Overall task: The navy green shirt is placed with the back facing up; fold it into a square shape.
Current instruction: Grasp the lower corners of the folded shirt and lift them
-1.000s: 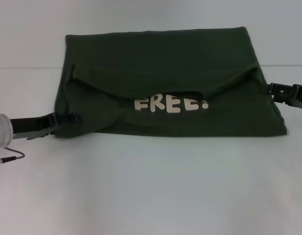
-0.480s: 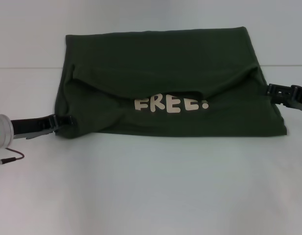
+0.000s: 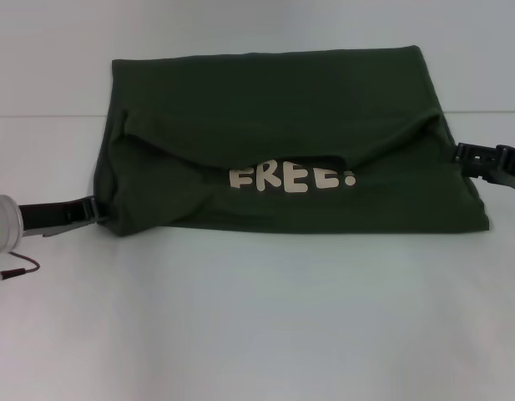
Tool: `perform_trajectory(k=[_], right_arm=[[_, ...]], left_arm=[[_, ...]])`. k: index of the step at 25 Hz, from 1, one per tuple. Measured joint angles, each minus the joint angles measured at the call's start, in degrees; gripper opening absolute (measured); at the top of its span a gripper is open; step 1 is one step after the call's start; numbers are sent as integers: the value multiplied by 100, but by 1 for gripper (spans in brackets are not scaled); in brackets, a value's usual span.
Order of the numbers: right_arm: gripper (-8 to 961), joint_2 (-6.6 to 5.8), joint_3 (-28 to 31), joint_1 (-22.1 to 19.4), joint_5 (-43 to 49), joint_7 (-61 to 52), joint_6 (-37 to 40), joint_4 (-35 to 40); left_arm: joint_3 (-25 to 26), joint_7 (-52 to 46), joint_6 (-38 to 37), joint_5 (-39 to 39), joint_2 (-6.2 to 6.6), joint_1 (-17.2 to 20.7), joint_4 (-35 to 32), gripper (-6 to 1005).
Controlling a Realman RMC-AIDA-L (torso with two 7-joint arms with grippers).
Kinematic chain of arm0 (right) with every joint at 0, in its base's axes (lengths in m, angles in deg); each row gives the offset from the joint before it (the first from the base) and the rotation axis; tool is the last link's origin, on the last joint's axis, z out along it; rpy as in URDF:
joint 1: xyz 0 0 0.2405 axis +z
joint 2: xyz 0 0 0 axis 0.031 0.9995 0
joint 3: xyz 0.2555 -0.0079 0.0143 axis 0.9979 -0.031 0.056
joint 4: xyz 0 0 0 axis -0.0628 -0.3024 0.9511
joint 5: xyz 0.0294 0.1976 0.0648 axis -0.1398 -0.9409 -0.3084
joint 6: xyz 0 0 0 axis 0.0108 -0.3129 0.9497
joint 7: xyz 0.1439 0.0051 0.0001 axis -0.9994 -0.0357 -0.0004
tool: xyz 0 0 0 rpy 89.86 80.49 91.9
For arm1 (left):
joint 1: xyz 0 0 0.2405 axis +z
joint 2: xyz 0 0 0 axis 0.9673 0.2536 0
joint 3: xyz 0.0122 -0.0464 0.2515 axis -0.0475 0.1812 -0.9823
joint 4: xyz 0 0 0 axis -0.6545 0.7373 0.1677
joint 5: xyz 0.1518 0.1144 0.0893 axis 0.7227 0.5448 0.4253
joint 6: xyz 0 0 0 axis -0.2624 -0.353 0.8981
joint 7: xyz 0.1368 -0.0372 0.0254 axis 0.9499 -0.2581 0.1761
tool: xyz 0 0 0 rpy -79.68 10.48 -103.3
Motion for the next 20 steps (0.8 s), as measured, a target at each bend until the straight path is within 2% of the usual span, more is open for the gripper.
perform_trajectory(k=[2, 8, 14, 20], right_arm=[[766, -21, -24, 9, 30, -1, 33, 0], [767, -172, -73, 68, 507, -97, 87, 78], [767, -337, -50, 160, 917, -160, 44, 141], [768, -319, -24, 159, 962, -97, -1, 240]], left_arm=[[3, -1, -8, 6, 16, -8, -1, 129], [102, -38, -246, -29, 139, -52, -17, 24], [422, -84, -580, -44, 240, -136, 20, 26], [591, -157, -722, -17, 256, -104, 13, 28]])
